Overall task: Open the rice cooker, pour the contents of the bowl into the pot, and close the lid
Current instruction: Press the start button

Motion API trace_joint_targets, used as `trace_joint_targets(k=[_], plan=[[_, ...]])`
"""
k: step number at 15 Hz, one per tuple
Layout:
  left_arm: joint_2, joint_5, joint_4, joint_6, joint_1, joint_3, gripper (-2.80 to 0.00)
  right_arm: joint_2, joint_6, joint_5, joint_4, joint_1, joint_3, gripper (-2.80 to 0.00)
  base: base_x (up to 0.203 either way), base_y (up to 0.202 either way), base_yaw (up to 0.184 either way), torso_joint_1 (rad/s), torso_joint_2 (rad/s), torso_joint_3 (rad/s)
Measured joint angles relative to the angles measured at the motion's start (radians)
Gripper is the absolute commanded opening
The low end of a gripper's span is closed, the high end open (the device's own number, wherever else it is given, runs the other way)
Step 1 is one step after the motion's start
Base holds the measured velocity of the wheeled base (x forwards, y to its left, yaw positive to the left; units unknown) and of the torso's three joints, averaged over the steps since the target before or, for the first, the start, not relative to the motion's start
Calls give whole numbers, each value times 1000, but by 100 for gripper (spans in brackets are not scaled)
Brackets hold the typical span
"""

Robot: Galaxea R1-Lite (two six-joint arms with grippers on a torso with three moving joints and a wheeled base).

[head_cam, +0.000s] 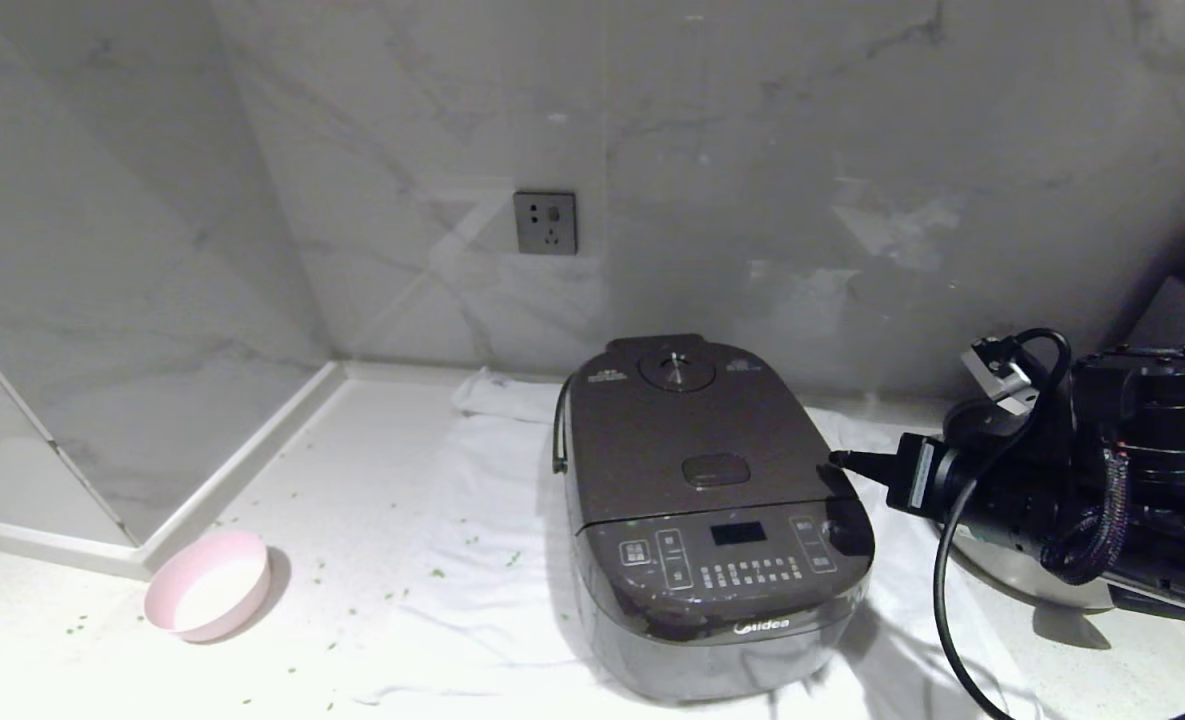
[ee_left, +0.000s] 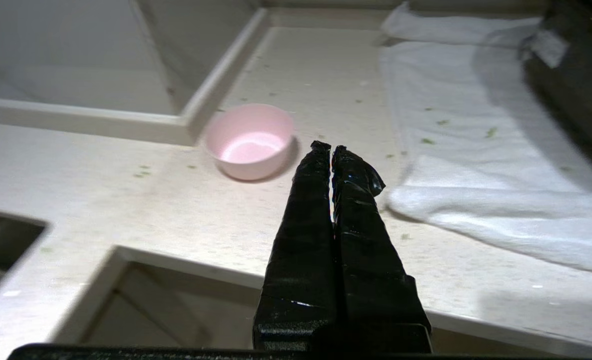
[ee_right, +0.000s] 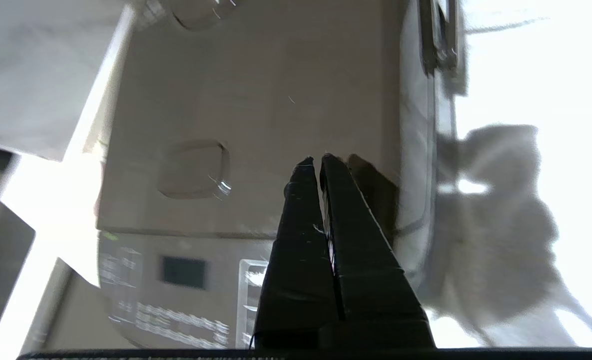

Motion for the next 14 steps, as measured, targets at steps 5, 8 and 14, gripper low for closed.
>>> trace_joint_targets(k=[5,8,14], plan=[[-9,-68,-37,-2,1,62,-280,-69,-51,-13,90,5,16,-280,0,0,0,0,0,0],[-9,-64,-39,-7,0,65,-280,-89,-54,-14,118,27,3,-280,0,0,0,0,0,0],[-9,-62,-36,-17,1,65,-280,-89,-47,-8,119,158,-32,-280,0,0,0,0,0,0]])
